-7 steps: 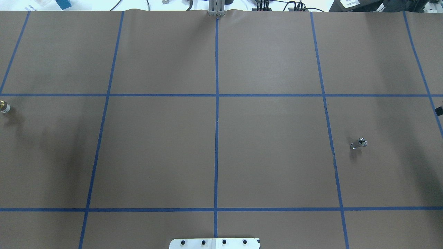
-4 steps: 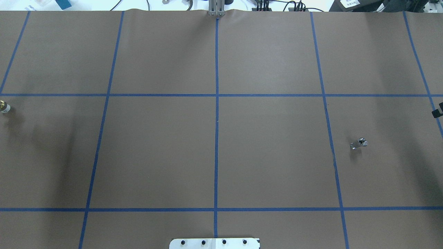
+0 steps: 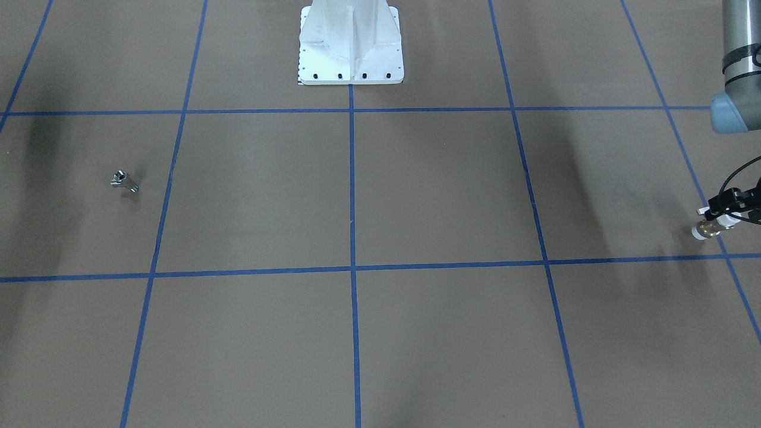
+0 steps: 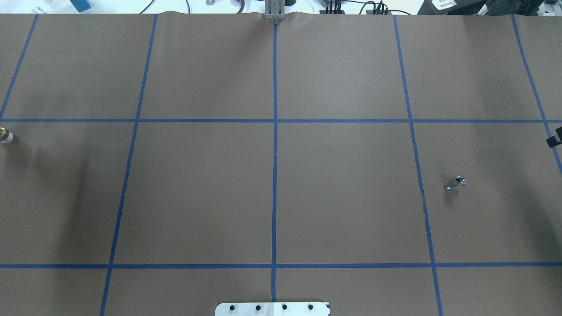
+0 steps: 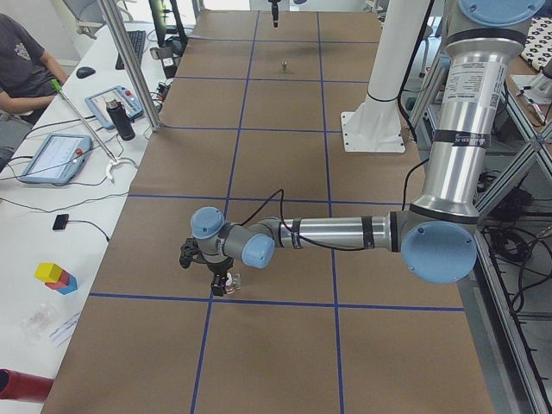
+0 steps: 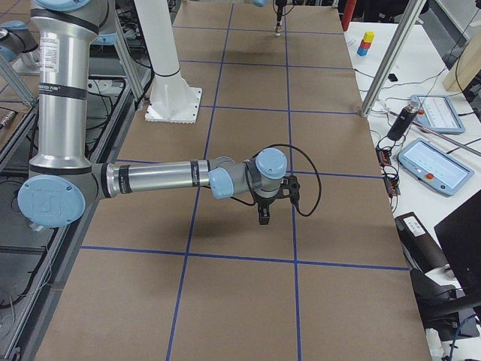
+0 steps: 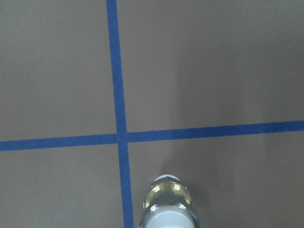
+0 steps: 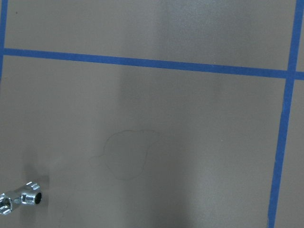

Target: Assemble PPR valve and pipe with both arms

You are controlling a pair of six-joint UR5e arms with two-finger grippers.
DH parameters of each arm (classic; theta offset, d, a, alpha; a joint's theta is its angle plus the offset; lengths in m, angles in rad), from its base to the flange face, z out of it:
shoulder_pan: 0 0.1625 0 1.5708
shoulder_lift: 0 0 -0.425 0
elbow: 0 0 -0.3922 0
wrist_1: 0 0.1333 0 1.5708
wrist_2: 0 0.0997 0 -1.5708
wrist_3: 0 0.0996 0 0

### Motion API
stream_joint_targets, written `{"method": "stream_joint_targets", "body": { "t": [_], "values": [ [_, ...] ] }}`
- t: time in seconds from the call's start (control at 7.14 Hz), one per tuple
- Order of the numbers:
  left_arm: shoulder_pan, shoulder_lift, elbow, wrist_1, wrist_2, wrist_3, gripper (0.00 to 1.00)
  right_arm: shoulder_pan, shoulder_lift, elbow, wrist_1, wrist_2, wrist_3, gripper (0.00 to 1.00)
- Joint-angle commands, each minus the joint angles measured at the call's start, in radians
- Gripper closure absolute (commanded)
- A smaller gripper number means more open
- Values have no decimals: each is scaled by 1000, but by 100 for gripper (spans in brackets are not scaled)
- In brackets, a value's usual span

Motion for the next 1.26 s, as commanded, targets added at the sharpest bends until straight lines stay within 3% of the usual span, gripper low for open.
{"method": "stream_joint_targets", "body": {
  "t": [0.0, 0.28, 0.7, 1.12],
  "values": [
    [0, 2, -4, -4, -2, 1, 19, 0, 5, 0, 0, 0, 15, 0],
    [0, 5, -4, -4, 0, -1, 52, 0, 7, 0, 0, 0, 20, 0],
    [0, 6, -12, -4, -2, -1, 52, 0, 8, 0, 0, 0, 21, 0],
    [-2, 8, -12, -4, -50, -1, 43, 0, 8, 0, 0, 0, 21, 0]
  ]
}}
